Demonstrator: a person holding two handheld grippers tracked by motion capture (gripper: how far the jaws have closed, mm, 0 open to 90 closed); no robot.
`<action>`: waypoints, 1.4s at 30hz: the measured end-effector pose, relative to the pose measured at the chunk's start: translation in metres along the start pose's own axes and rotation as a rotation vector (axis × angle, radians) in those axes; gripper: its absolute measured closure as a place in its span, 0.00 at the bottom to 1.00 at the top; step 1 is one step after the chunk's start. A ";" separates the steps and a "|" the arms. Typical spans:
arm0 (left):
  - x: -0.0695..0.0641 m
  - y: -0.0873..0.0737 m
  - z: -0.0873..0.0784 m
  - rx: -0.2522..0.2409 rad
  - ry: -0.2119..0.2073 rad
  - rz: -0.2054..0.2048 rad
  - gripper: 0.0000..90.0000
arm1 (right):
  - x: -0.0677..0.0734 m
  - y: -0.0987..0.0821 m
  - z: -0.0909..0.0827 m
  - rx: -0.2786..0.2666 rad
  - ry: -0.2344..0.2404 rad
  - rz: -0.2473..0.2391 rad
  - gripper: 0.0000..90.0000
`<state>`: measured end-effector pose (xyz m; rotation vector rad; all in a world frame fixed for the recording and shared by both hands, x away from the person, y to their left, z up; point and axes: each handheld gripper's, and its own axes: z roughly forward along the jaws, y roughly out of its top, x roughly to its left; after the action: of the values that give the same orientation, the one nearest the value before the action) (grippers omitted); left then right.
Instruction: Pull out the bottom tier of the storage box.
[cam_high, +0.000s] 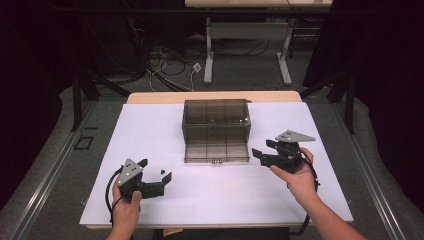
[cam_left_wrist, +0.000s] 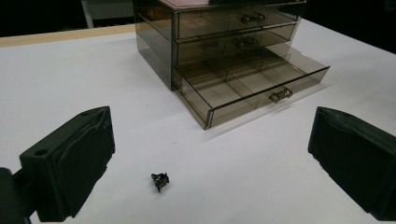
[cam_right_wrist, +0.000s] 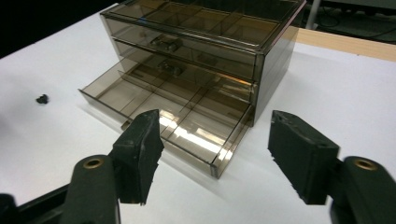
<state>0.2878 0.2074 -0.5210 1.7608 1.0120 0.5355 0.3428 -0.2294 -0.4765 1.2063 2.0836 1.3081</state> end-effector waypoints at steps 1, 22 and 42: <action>0.000 0.000 0.001 0.002 -0.002 0.001 0.01 | 0.000 -0.001 -0.001 -0.002 0.004 -0.002 0.35; -0.003 -0.001 0.018 0.052 0.006 0.025 0.00 | -0.011 -0.034 -0.031 -0.054 -0.025 -0.065 0.21; 0.004 0.000 0.023 0.080 0.053 -0.041 0.00 | -0.021 -0.054 -0.029 -0.062 -0.042 -0.060 0.03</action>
<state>0.3069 0.1988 -0.5305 1.8007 1.1181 0.5247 0.3097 -0.2725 -0.5123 1.1268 2.0184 1.2993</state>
